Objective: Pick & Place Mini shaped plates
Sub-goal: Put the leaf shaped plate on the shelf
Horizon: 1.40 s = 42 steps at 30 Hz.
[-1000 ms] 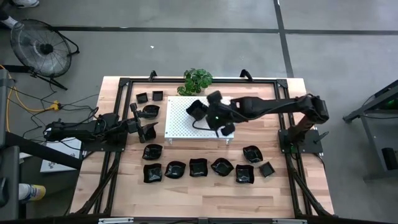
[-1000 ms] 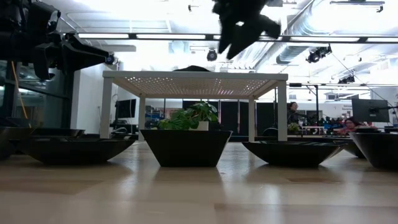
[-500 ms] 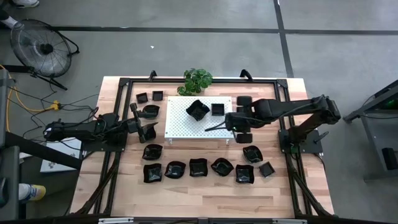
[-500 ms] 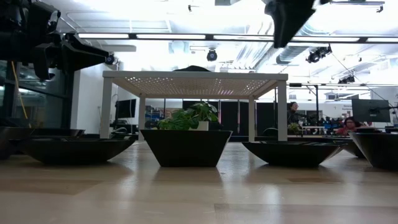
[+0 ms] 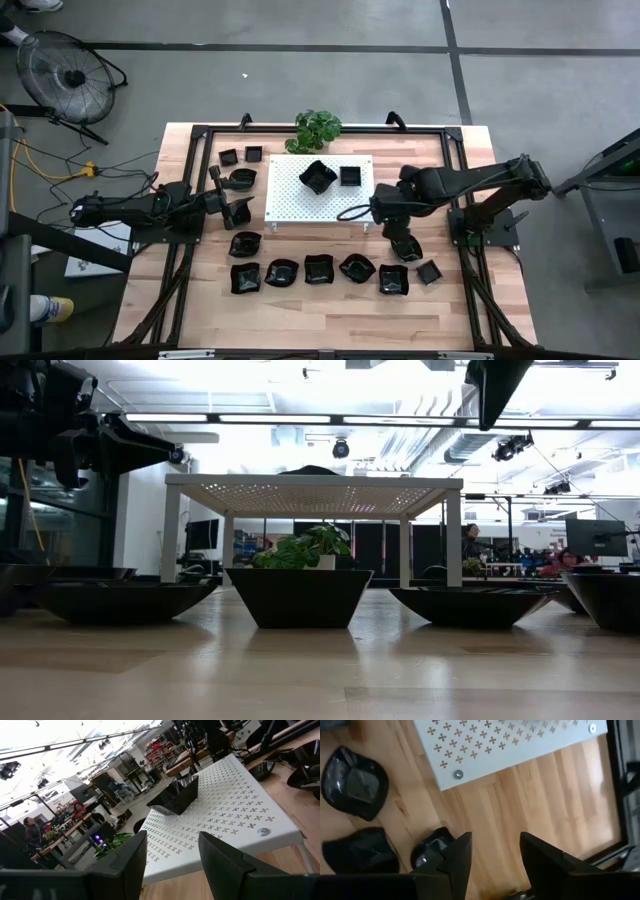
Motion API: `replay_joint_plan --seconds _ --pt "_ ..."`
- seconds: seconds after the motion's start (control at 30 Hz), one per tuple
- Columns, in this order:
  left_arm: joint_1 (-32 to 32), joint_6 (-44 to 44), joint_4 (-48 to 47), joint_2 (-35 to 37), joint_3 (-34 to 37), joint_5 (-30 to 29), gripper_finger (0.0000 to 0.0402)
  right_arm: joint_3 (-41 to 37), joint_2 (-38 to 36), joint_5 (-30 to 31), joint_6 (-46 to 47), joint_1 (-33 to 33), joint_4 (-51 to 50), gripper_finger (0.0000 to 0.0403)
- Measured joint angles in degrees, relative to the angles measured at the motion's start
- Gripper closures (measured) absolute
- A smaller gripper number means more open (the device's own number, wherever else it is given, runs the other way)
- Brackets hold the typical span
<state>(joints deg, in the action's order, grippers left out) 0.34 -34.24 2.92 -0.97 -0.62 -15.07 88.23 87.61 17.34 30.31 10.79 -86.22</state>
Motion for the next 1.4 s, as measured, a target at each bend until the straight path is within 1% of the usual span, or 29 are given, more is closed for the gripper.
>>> replay_joint_plan --seconds 0.1,0.17,0.4,0.57,0.77,0.93,1.07,1.3,1.4 --pt "0.0 0.0 0.0 0.0 0.0 0.0 0.0227 -1.6 -0.2 0.4 5.4 -0.3 0.4 0.0245" --pt "0.0 0.0 0.0 0.0 0.0 0.0 0.0227 -4.9 -1.3 -1.1 7.2 -0.3 1.9 0.0245" --pt "0.0 0.0 0.0 0.0 0.0 0.0 0.0227 -22.7 -10.6 -14.6 7.2 -2.2 16.1 0.024" --pt "0.0 0.0 0.0 0.0 0.0 0.0 0.0227 -33.3 -16.2 -20.3 7.4 -4.3 22.5 0.0244" --pt "0.0 0.0 0.0 0.0 0.0 0.0 0.0227 -42.0 -17.9 -25.7 10.4 -8.3 25.7 0.0252" --pt "0.0 0.0 0.0 0.0 0.0 0.0 0.0227 -47.7 -17.9 -30.8 10.7 -11.3 32.4 0.0252" --pt "0.0 0.0 0.0 0.0 0.0 0.0 0.0227 -51.0 -17.9 -32.3 9.7 -12.8 37.0 0.0244" --pt "0.0 0.0 0.0 0.0 0.0 0.0 0.0227 -53.4 -17.8 -31.0 9.7 -14.2 37.8 0.0228" --pt "0.0 0.0 0.0 0.0 0.0 0.0 0.0227 -54.0 -16.3 -31.0 9.7 -14.2 39.2 0.0224"
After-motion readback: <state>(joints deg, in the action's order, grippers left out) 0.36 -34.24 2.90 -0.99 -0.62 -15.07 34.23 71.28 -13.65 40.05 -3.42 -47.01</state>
